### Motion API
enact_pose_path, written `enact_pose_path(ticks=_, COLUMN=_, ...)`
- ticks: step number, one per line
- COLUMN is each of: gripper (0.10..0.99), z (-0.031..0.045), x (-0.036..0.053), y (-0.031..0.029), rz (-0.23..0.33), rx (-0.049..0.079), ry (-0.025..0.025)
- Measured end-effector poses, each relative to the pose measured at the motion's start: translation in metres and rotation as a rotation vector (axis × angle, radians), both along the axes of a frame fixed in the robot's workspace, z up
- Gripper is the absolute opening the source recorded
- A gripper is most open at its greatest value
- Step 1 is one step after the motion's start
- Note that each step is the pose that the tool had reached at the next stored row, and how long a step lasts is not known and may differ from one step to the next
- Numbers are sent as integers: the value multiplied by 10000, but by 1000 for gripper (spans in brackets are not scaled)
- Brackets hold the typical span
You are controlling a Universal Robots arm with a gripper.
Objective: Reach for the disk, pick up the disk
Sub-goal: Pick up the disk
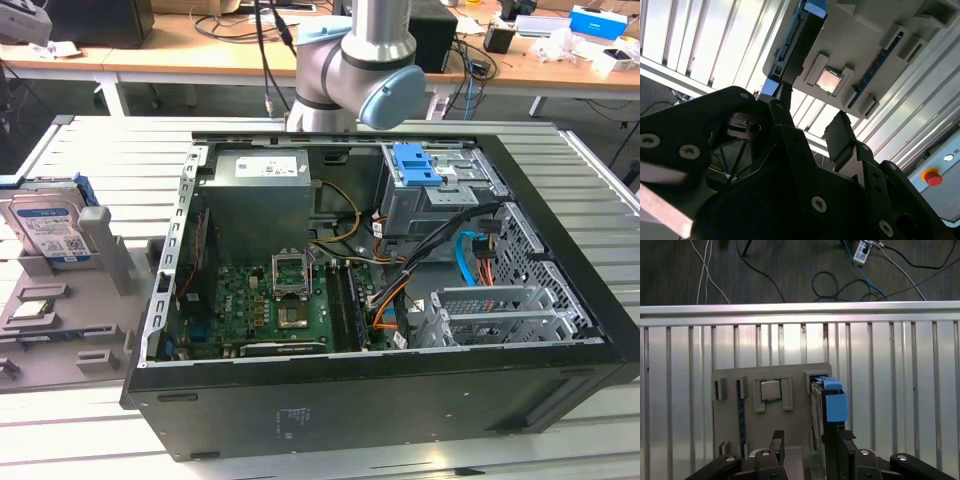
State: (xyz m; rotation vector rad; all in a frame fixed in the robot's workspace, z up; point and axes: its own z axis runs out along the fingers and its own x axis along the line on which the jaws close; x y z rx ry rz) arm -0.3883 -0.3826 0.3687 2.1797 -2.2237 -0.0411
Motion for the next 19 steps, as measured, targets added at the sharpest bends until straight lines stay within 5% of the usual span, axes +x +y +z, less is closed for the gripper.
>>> enact_pose_path(ticks=5, gripper=541, z=0, x=0, y=136, rz=1, rx=-10, ry=1)
enact_pose_path(ticks=11, gripper=541, z=1, x=0, y=407, rz=0, rx=-27, ry=2)
enact_pose_path(ticks=14, gripper=541, z=-7, x=1, y=456, rz=3, rx=-27, ry=0)
enact_pose_path(ticks=19, gripper=541, z=-80, x=-6, y=446, rz=5, rx=-28, ry=2)
